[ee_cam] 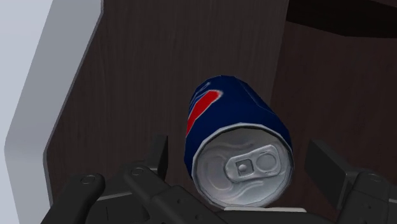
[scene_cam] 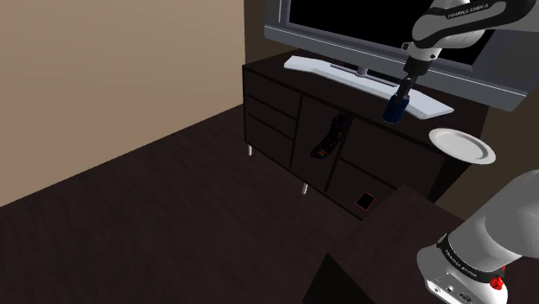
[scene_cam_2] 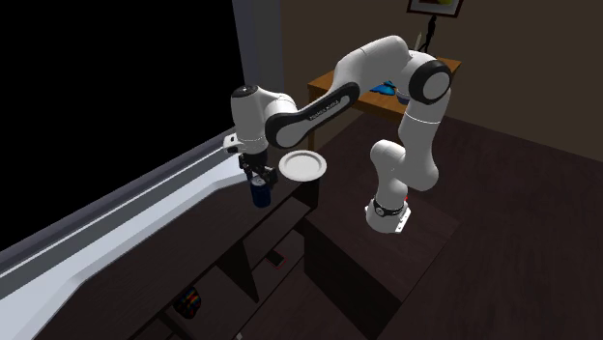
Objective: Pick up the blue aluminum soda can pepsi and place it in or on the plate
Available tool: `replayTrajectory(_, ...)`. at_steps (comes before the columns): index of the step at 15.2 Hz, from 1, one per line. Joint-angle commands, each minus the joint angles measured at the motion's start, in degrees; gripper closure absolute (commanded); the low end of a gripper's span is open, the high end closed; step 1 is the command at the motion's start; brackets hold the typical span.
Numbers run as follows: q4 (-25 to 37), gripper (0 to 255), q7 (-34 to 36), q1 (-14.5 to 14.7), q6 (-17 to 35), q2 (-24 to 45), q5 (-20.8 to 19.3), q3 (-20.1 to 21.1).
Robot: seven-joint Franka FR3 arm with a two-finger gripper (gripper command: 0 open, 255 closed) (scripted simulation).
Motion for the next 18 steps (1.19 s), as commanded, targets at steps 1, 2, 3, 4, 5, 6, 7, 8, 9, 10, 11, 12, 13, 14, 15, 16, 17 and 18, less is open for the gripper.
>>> replayTrajectory(1,0.0,0,0.0,0.0,0.0,0.0,0.0,0.0)
replayTrajectory(2,0.0,0,0.0,0.0,0.0,0.0,0.0,0.0)
replayTrajectory(3,0.0,0,0.0,0.0,0.0,0.0,0.0,0.0)
replayTrajectory(4,0.0,255,0.0,0.0,0.0,0.0,0.0,0.0)
replayTrajectory(5,0.0,255,0.0,0.0,0.0,0.0,0.0,0.0)
replayTrajectory(6,0.0,255,0.0,0.0,0.0,0.0,0.0,0.0)
replayTrajectory(7,0.0,255,0.0,0.0,0.0,0.0,0.0,0.0)
replayTrajectory(8,0.0,255,0.0,0.0,0.0,0.0,0.0,0.0)
replayTrajectory(9,0.0,255,0.0,0.0,0.0,0.0,0.0,0.0)
replayTrajectory(10,0.0,255,0.0,0.0,0.0,0.0,0.0,0.0)
replayTrajectory(11,0.0,255,0.0,0.0,0.0,0.0,0.0,0.0)
replayTrajectory(12,0.0,255,0.0,0.0,0.0,0.0,0.0,0.0)
replayTrajectory(13,0.0,255,0.0,0.0,0.0,0.0,0.0,0.0)
replayTrajectory(14,0.6,255,0.1,0.0,-0.7,-0.2,-0.1,0.1)
replayTrajectory(15,1.2,255,0.1,0.0,-1.5,-0.4,-0.1,0.1)
replayTrajectory(16,1.8,255,0.2,0.0,-2.3,-0.6,-0.2,0.2)
replayTrajectory(17,2.4,255,0.2,0.1,-3.0,-0.7,-0.3,0.2)
replayTrajectory(18,3.0,255,0.3,0.1,-3.8,-0.9,-0.3,0.3)
